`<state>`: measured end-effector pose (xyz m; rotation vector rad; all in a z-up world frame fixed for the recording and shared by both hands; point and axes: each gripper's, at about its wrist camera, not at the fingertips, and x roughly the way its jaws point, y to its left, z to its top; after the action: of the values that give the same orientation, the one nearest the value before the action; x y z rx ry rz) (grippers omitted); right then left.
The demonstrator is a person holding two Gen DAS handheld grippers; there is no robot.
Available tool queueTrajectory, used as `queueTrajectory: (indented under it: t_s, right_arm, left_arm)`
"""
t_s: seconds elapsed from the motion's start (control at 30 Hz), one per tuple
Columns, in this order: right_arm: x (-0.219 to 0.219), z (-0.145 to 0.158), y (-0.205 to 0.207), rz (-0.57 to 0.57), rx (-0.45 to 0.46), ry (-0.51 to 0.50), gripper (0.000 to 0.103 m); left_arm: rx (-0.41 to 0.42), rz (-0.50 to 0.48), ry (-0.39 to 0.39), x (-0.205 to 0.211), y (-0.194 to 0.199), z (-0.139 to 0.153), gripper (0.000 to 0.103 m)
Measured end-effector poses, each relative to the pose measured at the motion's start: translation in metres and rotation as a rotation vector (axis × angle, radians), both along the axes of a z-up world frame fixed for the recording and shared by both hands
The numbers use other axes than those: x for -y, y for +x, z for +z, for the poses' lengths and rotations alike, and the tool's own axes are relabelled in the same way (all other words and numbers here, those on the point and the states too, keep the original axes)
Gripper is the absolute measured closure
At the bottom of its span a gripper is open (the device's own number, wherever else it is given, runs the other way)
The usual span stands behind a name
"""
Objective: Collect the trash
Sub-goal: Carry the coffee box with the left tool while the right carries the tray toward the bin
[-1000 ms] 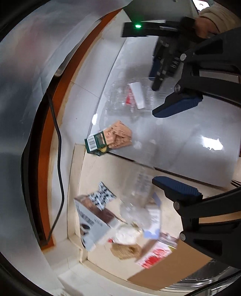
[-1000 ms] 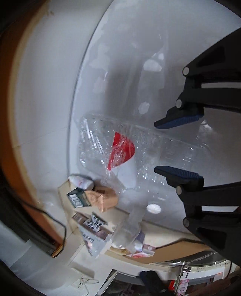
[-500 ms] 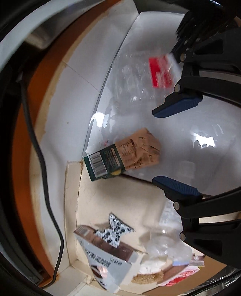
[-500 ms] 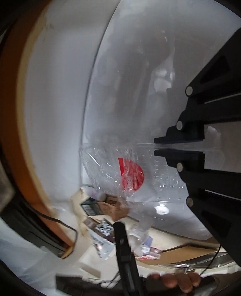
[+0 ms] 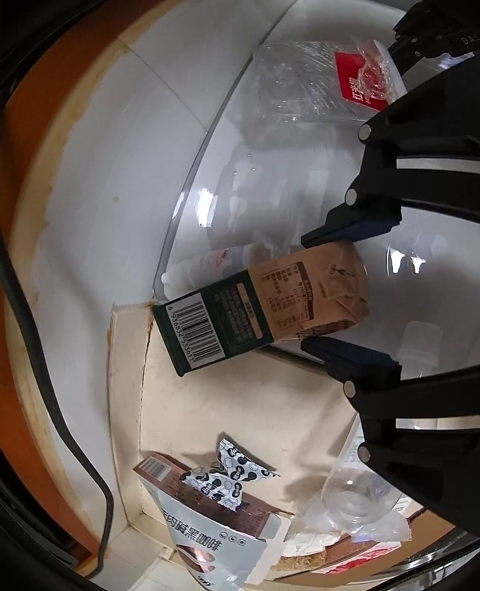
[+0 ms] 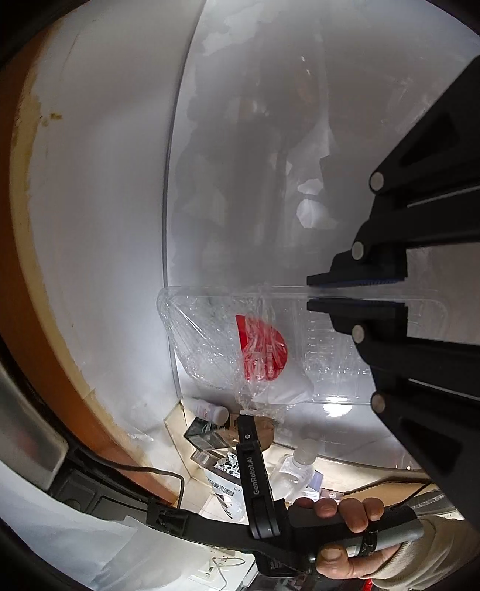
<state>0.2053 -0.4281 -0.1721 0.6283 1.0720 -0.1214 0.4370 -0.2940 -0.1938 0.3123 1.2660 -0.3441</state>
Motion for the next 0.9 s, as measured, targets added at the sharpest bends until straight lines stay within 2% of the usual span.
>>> queueTrajectory:
  t_s: [0.03,0.23,0.53,0.77,0.9]
  right_arm:
    - [0.001,0.0,-0.001,-0.001,-0.001,0.003,0.097]
    - [0.004,0.004,-0.005,-0.008,0.006,0.006,0.097]
    - [-0.006,0.022,-0.022,-0.016,0.033,-0.001,0.098]
    - [-0.024,0.043,-0.056,-0.027,0.062,0.0,0.098]
    - [-0.038,0.054,-0.08,-0.037,0.073,-0.008,0.098]
  left_arm:
    - [0.005,0.003,0.0,-0.001,0.0,0.0,0.067]
    - [0.043,-0.011,-0.017,-0.015,-0.024,0.018,0.068]
    - [0.055,-0.06,-0.105,-0.041,-0.083,0.065,0.068]
    - [0.082,-0.108,-0.166,-0.075,-0.155,0.113,0.068]
    - [0.097,-0.126,-0.184,-0.105,-0.195,0.13,0.068]
